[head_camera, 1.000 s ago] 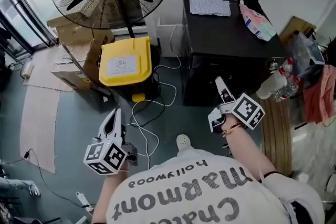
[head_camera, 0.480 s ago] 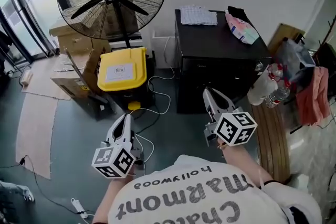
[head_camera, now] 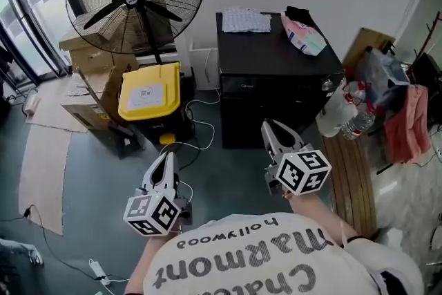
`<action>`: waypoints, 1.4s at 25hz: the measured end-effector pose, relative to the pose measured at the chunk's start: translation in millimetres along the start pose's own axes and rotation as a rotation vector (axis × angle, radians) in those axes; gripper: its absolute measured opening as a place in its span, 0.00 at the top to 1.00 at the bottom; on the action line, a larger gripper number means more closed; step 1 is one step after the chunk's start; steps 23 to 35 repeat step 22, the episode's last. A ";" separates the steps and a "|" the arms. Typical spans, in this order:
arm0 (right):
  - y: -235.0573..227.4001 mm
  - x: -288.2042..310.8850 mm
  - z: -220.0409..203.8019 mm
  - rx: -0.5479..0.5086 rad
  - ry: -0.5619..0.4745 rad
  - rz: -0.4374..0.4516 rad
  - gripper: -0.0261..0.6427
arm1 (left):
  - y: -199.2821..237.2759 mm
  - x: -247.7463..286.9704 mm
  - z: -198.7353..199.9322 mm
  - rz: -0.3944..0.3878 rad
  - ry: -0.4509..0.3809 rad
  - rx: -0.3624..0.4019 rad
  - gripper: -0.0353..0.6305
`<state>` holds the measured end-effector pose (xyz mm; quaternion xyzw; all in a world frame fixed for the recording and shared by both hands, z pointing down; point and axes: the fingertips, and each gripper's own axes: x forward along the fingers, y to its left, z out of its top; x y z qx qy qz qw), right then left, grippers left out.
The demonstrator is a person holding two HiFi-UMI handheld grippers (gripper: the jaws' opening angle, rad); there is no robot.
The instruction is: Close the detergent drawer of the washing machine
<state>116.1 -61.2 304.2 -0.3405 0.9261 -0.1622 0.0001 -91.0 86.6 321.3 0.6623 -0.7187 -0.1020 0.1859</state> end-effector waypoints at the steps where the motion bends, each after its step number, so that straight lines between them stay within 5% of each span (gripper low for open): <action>1: -4.8 -2.8 0.7 0.001 0.005 -0.001 0.90 | -4.9 0.9 -2.5 0.004 0.002 -0.004 0.94; 17: -18.1 -9.0 -2.9 0.007 0.047 0.056 0.90 | -17.0 -26.0 -12.5 0.107 -0.017 -0.015 0.94; 35: -6.8 -7.7 -9.1 0.002 0.056 0.073 0.90 | -11.7 -34.4 -12.9 0.118 -0.016 -0.013 0.94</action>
